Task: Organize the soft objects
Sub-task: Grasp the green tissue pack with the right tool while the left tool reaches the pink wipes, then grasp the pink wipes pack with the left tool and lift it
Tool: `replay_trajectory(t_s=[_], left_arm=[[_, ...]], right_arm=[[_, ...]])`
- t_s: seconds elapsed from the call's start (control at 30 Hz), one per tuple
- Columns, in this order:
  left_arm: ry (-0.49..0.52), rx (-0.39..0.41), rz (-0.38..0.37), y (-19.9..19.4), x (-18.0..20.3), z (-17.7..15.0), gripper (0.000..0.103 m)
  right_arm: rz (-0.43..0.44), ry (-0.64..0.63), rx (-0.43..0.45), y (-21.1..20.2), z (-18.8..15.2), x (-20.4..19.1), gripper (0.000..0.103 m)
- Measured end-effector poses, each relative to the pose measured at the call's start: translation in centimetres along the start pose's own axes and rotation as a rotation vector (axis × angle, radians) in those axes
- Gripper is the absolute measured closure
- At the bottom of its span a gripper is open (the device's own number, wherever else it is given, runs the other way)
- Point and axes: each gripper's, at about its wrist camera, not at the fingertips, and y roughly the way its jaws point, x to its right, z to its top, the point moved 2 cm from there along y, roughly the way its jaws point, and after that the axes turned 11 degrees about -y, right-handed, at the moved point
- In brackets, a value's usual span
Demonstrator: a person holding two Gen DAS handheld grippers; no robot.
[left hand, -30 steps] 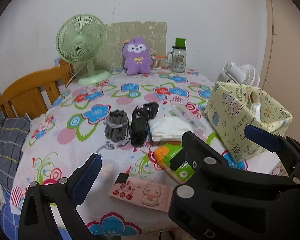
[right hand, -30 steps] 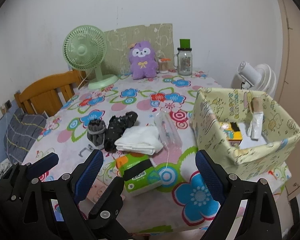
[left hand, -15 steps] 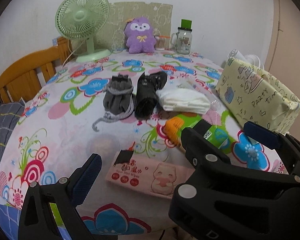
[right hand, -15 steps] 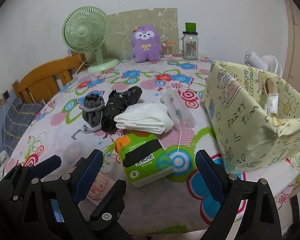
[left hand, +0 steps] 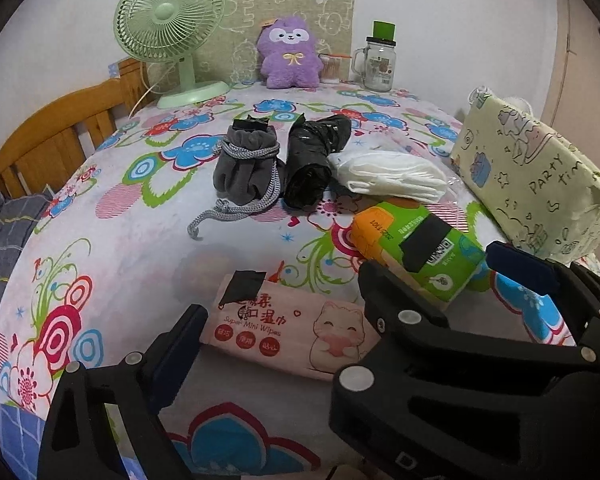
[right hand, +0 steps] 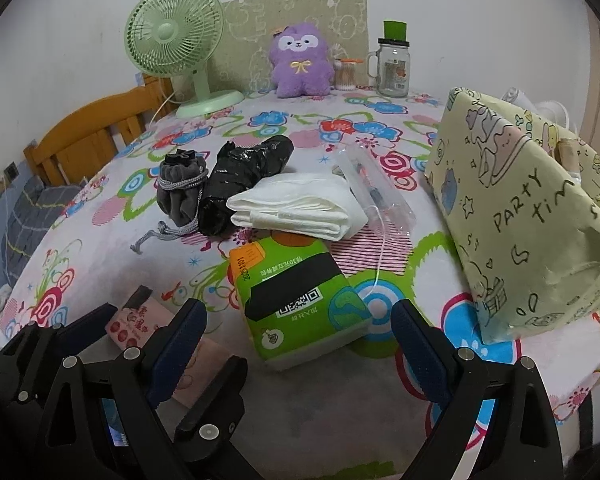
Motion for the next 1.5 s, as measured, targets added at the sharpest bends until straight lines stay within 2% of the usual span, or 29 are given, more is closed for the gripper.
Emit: replay_trajectory(t_s=[0.23, 0.33, 0.4, 0.47, 0.63, 0.77, 0.9, 1.07, 1.3, 1.5], left_arm=[[0.042, 0.006, -0.024, 0.7, 0.0, 0.9, 0.008], [0.067, 0.005, -0.046, 1.3, -0.1, 1.5, 0.008], [0.076, 0.005, -0.052, 1.6, -0.1, 1.8, 0.008], [0.08, 0.006, -0.056, 1.8, -0.2, 2.0, 0.008], [0.071, 0.009, -0.057, 1.9, -0.2, 2.2, 0.008], [0.062, 0.015, -0.056, 1.8, -0.1, 2.2, 0.013], [0.052, 0.024, -0.065, 1.4, -0.1, 2.2, 0.021], [0.041, 0.017, -0.075, 1.2, -0.1, 2.1, 0.023], [0.059, 0.019, -0.047, 0.8, -0.1, 1.9, 0.019], [0.0, 0.003, -0.035, 0.3, -0.5, 1.7, 0.016]], right_arm=[[0.006, 0.009, -0.009, 1.1, 0.7, 0.1, 0.009], [0.034, 0.021, -0.025, 1.7, 1.0, 0.2, 0.019], [0.033, 0.026, -0.025, 1.9, 1.2, 0.1, 0.022], [0.025, 0.022, -0.029, 2.1, 1.5, 0.1, 0.031], [0.01, 0.017, -0.031, 2.3, 1.7, 0.1, 0.038], [0.01, 0.01, -0.026, 2.2, 1.7, 0.0, 0.042], [0.027, 0.007, -0.013, 1.9, 1.9, -0.1, 0.043], [0.027, -0.002, -0.013, 1.6, 1.9, 0.0, 0.044], [0.044, -0.008, -0.017, 1.2, 1.7, -0.2, 0.044], [0.051, -0.014, -0.008, 0.6, 1.7, -0.3, 0.044]])
